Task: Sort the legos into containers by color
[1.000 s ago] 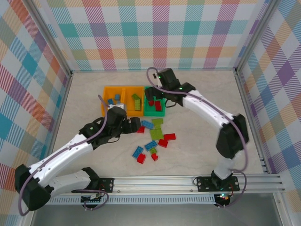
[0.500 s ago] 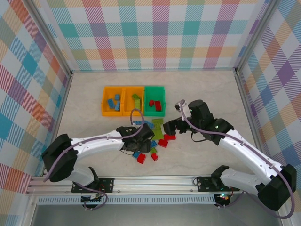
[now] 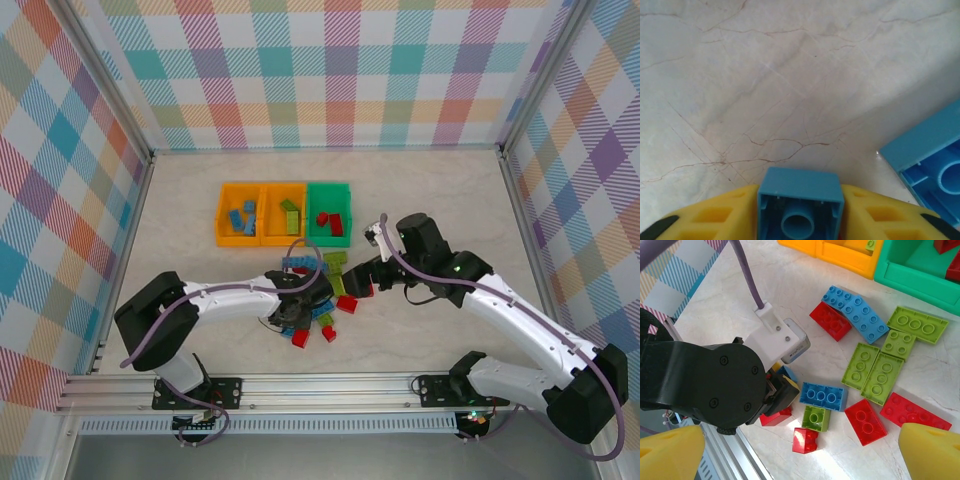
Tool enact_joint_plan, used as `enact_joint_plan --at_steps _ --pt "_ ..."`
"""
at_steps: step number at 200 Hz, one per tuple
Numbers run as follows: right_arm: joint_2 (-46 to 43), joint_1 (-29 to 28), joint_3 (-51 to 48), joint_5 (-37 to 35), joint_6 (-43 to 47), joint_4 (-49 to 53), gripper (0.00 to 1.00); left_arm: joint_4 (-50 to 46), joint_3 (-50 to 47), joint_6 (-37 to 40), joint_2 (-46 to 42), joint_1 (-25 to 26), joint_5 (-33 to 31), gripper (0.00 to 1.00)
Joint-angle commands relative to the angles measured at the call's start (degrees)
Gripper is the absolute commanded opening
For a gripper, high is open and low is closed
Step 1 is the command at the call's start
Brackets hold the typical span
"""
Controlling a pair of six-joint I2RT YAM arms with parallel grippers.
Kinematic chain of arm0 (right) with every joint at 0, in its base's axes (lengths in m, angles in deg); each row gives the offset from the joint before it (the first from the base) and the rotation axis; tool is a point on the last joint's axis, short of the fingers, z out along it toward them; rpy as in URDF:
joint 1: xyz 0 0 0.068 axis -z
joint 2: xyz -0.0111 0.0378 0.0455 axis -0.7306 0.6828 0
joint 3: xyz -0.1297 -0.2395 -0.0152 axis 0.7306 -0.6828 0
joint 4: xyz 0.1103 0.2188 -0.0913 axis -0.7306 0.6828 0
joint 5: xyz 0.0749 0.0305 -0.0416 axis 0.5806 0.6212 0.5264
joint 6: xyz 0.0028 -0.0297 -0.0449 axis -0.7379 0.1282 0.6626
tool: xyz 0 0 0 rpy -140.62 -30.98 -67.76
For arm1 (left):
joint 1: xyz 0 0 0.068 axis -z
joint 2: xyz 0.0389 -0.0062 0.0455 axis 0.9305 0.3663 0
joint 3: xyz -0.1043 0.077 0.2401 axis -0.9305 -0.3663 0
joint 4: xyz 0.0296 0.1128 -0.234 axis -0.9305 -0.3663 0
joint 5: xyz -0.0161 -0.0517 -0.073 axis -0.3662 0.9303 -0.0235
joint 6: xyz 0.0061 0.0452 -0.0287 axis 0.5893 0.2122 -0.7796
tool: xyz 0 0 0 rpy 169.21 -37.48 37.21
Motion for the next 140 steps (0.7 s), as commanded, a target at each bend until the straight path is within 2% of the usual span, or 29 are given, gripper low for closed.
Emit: enact_joint_plan --at_steps 1,19,44,58,83,111,140 --pt "0.6 -0.2 0.6 1.2 -1.0 -0.9 1.00 -0.3 1.4 -0.1 -0.5 0.0 -2.6 0.40" --pt "0.6 -0.3 -0.1 3.4 -1.1 -1.8 1.00 -1.2 2.0 -0.5 -2.6 -1.4 -5.4 0.36" --pt "0.6 -0.8 -1.9 6.8 -1.5 -3.7 1.00 -1.4 3.3 1.6 -8.5 -6.3 -9.8 0.31" --pt "0.8 -1.2 -2.0 8.1 -1.4 -3.9 1.00 -1.0 4.9 3.6 -12.2 -10.3 -10.8 0.30" --pt "1.4 -1.9 -1.9 9.8 -1.0 -3.7 1.00 1.9 8.2 8.1 -16.2 -20.9 -11.4 0.31" --pt "2.9 -2.4 -0.9 9.1 -1.0 -2.5 1.00 6.1 14.8 12.6 -12.6 -32.4 -12.1 0.31" --pt "3.4 -3.5 0.8 6.3 -1.2 0.0 1.00 9.7 22.8 14.2 -2.6 -40.6 -6.6 0.31"
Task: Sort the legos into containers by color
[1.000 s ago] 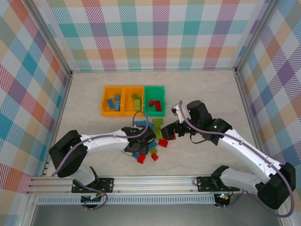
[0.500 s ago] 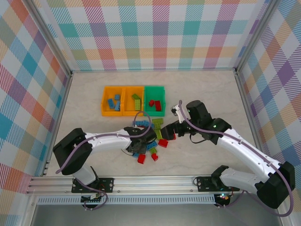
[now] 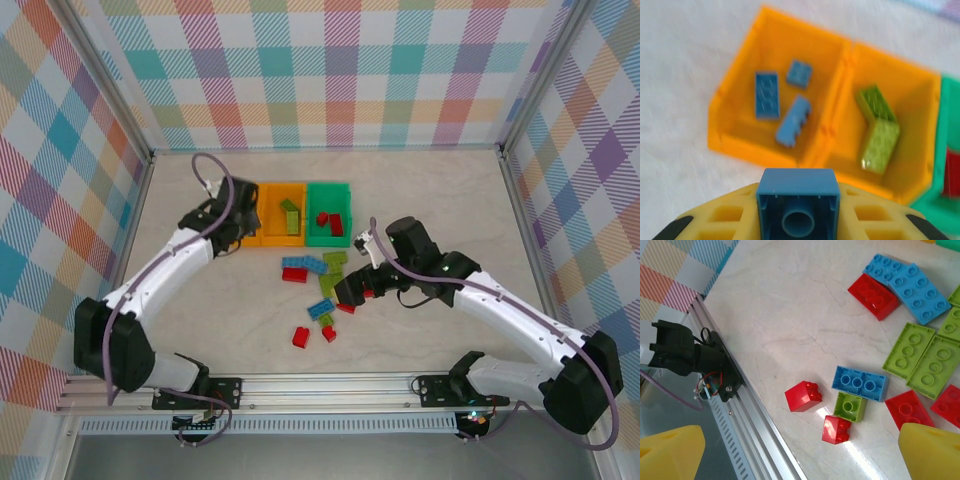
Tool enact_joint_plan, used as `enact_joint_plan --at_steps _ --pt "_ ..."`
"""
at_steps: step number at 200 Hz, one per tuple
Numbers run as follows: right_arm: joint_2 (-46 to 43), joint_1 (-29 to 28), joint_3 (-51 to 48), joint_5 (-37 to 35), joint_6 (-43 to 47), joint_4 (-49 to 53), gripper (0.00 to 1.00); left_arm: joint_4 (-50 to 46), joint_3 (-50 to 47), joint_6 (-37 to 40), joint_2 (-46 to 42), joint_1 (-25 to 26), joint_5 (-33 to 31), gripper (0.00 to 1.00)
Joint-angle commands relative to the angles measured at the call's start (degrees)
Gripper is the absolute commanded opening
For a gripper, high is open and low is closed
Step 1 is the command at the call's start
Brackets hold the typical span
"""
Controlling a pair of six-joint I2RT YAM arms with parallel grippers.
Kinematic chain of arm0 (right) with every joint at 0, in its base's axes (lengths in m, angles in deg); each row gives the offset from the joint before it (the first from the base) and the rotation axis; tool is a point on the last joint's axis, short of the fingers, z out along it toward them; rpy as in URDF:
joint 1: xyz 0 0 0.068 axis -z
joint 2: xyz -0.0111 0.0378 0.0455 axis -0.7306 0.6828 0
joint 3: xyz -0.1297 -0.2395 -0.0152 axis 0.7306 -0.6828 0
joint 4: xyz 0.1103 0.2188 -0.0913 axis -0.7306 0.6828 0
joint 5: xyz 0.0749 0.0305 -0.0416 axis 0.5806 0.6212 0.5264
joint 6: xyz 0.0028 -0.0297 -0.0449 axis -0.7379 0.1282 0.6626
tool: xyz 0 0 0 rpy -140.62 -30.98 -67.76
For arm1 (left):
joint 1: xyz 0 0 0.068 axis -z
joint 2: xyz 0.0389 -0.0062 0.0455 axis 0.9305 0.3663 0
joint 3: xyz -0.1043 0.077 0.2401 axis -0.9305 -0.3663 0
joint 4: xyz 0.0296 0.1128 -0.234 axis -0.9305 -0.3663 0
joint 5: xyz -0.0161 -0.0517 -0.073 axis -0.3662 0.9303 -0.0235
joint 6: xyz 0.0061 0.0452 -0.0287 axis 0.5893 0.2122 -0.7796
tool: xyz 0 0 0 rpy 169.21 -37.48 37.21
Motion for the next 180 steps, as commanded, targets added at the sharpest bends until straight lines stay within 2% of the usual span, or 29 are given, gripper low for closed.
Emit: enact_joint_plan --at_steps 1,26,48,71,88,109,137,148,180 --pt "0.1 -1.1 2.2 -1.0 -0.3 1.8 1.00 3.5 5.4 3.5 7.6 -5.1 3.1 0.31" --pt "-1.1 -1.8 1.9 -2.5 -1.1 2.2 1.00 4.3 12.0 3.9 16.0 -8.9 4.3 0.33" --pt "-1.9 -2.3 1.3 -4.4 -2.2 1.7 1.00 5.1 15.3 4.2 20.4 -9.9 5.9 0.38" --pt "-1.2 -3.1 2.4 -10.8 -4.3 2.0 1.00 5.1 17.0 3.8 22.1 -9.9 7.7 0.53" --pt "0.7 -4.6 4.0 -15.3 -4.1 3.2 1.00 5.3 16.1 3.6 20.5 -9.9 8.0 0.57" --pt "4.2 -6.1 5.9 -17.1 -3.4 4.0 1.00 4.7 14.2 4.1 15.5 -9.9 8.6 0.59" --pt "11.0 -10.2 9.6 -20.1 -0.5 3.1 1.00 3.4 8.7 5.6 2.3 -8.8 14.9 0.61" --pt "14.8 -12.0 11.9 -21.4 1.1 3.1 1.00 3.2 5.9 8.9 -4.7 -6.9 16.9 0.62" --pt "27.9 -15.1 19.7 -22.4 6.5 3.2 1.00 -1.4 -0.3 19.8 -24.2 -3.3 24.0 0.76"
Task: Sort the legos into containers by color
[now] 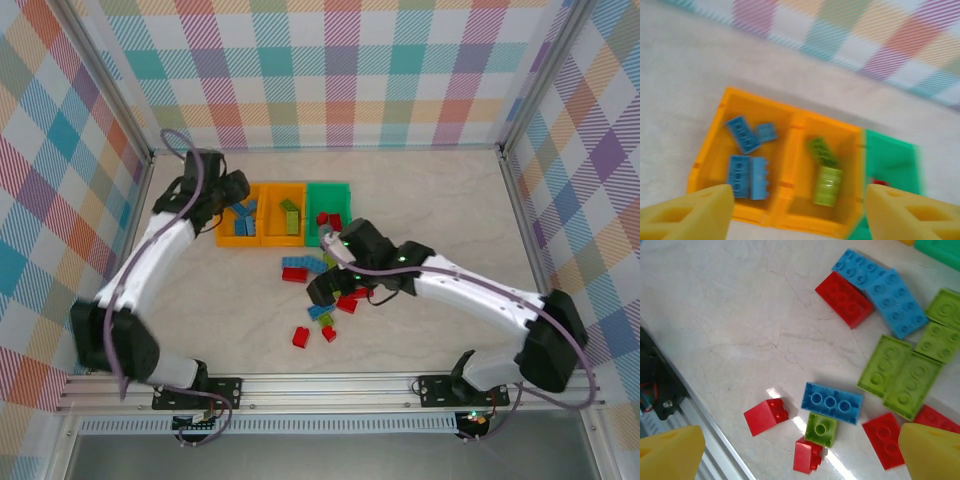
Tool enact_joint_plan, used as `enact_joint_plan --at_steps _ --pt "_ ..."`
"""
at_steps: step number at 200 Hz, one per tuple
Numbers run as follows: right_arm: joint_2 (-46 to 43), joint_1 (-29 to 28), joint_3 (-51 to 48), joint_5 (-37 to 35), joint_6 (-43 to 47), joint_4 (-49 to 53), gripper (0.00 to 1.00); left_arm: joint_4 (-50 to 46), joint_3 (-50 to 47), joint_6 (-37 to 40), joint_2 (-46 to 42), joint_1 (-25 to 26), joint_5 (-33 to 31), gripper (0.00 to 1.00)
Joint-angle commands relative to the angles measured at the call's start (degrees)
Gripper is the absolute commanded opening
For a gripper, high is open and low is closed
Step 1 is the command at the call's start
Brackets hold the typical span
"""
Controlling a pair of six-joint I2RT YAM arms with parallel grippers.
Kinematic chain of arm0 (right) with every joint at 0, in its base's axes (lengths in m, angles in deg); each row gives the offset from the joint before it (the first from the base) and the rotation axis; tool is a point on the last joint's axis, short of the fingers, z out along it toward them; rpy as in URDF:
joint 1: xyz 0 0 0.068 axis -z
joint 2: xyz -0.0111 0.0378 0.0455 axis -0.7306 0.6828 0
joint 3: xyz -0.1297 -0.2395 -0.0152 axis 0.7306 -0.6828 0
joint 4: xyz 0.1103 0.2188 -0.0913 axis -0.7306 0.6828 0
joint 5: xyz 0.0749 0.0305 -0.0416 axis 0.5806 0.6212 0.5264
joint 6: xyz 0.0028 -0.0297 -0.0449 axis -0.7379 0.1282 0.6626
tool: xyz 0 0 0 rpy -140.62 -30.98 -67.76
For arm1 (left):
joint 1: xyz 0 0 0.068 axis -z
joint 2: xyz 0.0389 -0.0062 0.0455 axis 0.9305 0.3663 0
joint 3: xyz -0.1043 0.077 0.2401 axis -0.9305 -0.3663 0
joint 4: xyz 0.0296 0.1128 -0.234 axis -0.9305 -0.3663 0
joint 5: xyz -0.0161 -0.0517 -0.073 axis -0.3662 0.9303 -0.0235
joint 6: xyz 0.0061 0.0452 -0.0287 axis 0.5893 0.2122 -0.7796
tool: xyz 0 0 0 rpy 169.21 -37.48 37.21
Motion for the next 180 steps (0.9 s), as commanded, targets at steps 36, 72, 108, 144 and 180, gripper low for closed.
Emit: enact_joint_plan --at_steps 36,72,108,144,180 --pt "18.7 -1.8 12.0 -3.7 12.2 -1.3 0.97 -13.1 -10.7 27.0 -30.3 2.3 18.6 0.85" --pt "26.6 -1.8 17.7 -6.6 16.9 -1.9 0.93 -24.2 -17.0 43.0 -41.7 2.3 25.6 0.92" --pt "32.8 -1.8 22.4 -9.7 18.6 -1.3 0.88 -24.7 -20.9 43.9 -47.3 2.3 25.1 0.94" --pt "37.2 -1.8 24.7 -10.6 18.6 -1.0 0.88 -23.7 -22.1 43.4 -46.0 2.3 26.4 0.94" --pt "38.5 -1.8 24.3 -10.3 18.5 -0.6 0.73 -22.1 -23.6 43.1 -45.6 2.3 27.1 0.94"
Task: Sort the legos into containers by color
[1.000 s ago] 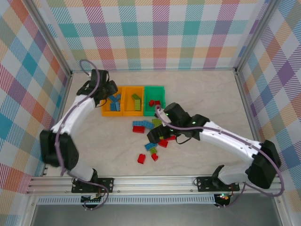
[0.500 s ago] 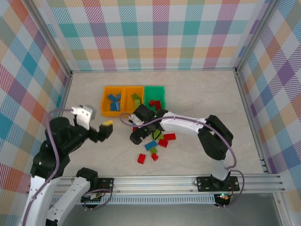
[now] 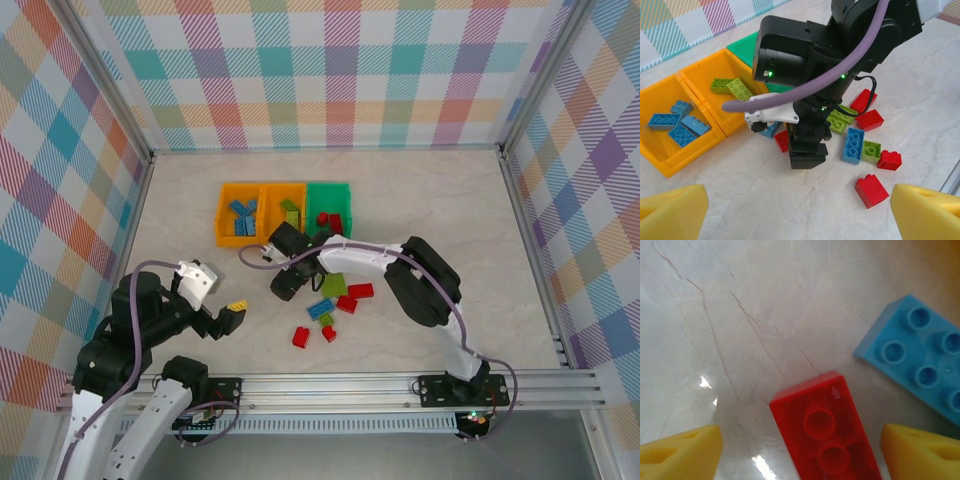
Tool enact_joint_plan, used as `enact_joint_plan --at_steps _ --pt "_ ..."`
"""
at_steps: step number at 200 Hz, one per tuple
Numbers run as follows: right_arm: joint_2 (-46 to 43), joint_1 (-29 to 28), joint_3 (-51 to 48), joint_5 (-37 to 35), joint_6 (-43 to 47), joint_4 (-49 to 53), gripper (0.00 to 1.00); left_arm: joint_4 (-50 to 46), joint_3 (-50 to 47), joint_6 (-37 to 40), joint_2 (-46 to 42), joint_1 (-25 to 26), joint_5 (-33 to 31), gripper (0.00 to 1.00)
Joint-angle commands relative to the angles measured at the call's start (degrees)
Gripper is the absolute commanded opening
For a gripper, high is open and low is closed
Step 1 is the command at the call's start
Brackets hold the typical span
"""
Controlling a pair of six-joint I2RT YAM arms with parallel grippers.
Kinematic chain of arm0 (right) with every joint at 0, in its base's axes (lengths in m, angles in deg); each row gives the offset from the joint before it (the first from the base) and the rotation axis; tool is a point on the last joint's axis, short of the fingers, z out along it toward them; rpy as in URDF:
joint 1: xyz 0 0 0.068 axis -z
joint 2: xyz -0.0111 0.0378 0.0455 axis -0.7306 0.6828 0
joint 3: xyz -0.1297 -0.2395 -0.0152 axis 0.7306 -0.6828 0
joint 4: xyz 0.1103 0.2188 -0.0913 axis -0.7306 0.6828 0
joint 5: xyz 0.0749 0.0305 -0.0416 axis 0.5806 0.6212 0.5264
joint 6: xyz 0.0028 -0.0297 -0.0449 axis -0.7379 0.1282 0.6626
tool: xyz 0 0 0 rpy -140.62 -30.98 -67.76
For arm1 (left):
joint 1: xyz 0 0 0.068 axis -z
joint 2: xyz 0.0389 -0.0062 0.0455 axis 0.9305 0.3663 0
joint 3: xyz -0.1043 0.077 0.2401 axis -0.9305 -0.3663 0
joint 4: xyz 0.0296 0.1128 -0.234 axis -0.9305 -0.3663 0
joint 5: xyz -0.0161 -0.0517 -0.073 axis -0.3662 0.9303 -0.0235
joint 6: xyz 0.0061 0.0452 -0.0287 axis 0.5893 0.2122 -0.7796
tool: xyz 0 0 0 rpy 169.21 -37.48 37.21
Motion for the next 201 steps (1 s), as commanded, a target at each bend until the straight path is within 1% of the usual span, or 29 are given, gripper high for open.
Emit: enact_joint_plan --at_steps 1,15,21,38,47,63,81,97,110,119,137,158,178,185,190,201 --pt "1.0 0.0 0.6 -0.1 0.8 0.8 0.72 1.3 -1.4 1.0 0.2 0.2 1.9 0.94" --pt "0.6 0.1 0.3 0.0 0.8 1.2 0.64 1.0 -2.0 2.1 0.0 0.2 2.6 0.94" --pt "0.3 0.0 0.1 0.1 0.7 1.1 0.59 0.4 -2.2 3.0 0.0 0.2 3.3 0.94" --pt "-1.6 0.0 -1.2 0.3 0.1 0.5 0.48 -2.6 -2.4 8.0 0.1 0.2 7.0 0.97" --pt "-3.1 0.0 -2.1 0.9 -0.5 -0.2 0.40 -3.8 -2.7 10.2 0.1 0.2 8.7 0.98" --pt "-6.7 0.2 -4.1 2.2 -1.5 -1.5 0.32 -5.1 -3.1 13.1 0.1 0.2 11.2 1.00" --pt "-11.5 1.1 -6.1 3.6 -3.1 -3.3 0.29 -5.7 -3.5 15.2 0.0 0.2 13.3 1.00" --pt "-15.7 3.0 -7.2 4.7 -4.6 -5.1 0.29 -5.2 -4.2 16.7 -0.1 0.2 14.8 1.00" --pt "-18.0 5.2 -7.2 3.5 -6.1 -6.9 0.28 -4.0 -4.8 17.0 -0.2 0.2 16.2 1.00" --pt "-18.6 6.8 -6.7 0.7 -7.1 -7.9 0.26 -2.1 -5.2 15.4 -0.2 0.2 16.6 1.00" --pt "-17.0 10.1 -3.4 -6.2 -8.4 -8.0 0.22 3.2 -6.5 8.7 -0.5 0.2 15.6 1.00" --pt "-12.6 13.9 1.4 -11.6 -10.1 -7.5 0.25 9.6 -7.9 -3.7 -0.1 0.2 9.3 1.00" --pt "-8.2 17.1 6.4 -12.0 -11.9 -6.1 0.27 11.8 -7.8 -13.4 1.8 0.2 3.2 1.00" --pt "-6.4 17.9 7.9 -11.0 -12.1 -5.4 0.30 11.7 -7.6 -15.5 2.6 0.2 1.9 1.00" --pt "-5.6 18.4 9.6 -10.1 -12.0 -4.7 0.34 11.5 -7.4 -16.4 3.3 0.2 1.3 1.00" --pt "-3.1 18.9 13.2 -8.5 -11.7 -3.0 0.48 11.0 -7.0 -17.9 4.7 0.2 0.2 1.00"
